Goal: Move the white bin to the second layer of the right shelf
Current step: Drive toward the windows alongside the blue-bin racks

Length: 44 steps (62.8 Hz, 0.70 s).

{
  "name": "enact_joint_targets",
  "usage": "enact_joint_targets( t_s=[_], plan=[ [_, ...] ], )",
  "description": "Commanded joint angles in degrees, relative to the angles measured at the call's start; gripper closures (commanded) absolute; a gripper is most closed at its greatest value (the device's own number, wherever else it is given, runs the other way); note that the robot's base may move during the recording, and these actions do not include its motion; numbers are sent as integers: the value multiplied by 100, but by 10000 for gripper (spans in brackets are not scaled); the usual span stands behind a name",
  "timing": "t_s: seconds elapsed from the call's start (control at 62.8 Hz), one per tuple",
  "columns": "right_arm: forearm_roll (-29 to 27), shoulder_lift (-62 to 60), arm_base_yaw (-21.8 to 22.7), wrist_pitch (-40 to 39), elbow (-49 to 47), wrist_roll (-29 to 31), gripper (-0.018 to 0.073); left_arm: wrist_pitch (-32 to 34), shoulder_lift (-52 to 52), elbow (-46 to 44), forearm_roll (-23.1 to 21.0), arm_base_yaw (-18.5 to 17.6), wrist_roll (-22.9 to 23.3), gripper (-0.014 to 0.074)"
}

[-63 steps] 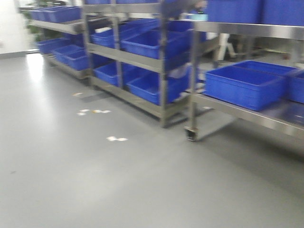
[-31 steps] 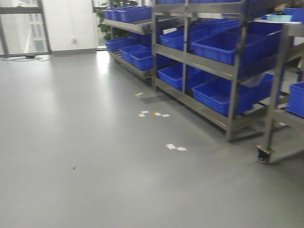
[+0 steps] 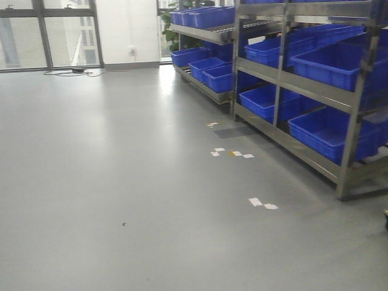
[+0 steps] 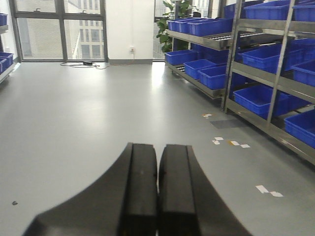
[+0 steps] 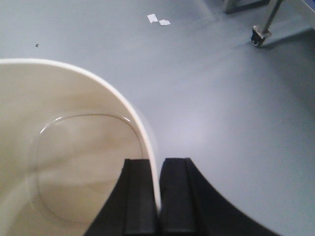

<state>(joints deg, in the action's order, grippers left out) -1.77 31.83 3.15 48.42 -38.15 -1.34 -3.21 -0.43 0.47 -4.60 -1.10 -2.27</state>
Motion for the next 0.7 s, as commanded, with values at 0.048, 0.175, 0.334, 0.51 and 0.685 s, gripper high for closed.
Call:
enact_joint_targets(
  t_s=[0.048, 0.175, 0.334, 0.51, 0.685],
  plan=[
    [-17, 17, 39, -461, -174, 25, 510, 471, -87, 156, -30, -35, 30, 512],
    [-17, 17, 39, -461, -174, 25, 510, 471, -87, 156, -30, -35, 30, 512],
    [-17, 17, 39, -461, -174, 25, 510, 471, -87, 156, -30, -35, 30, 512],
    [-17, 17, 39, -461, -174, 25, 510, 471, -87, 156, -30, -35, 30, 512],
    [-17, 17, 39, -461, -174, 25, 510, 471, -87, 156, -30, -35, 30, 512]
  ],
)
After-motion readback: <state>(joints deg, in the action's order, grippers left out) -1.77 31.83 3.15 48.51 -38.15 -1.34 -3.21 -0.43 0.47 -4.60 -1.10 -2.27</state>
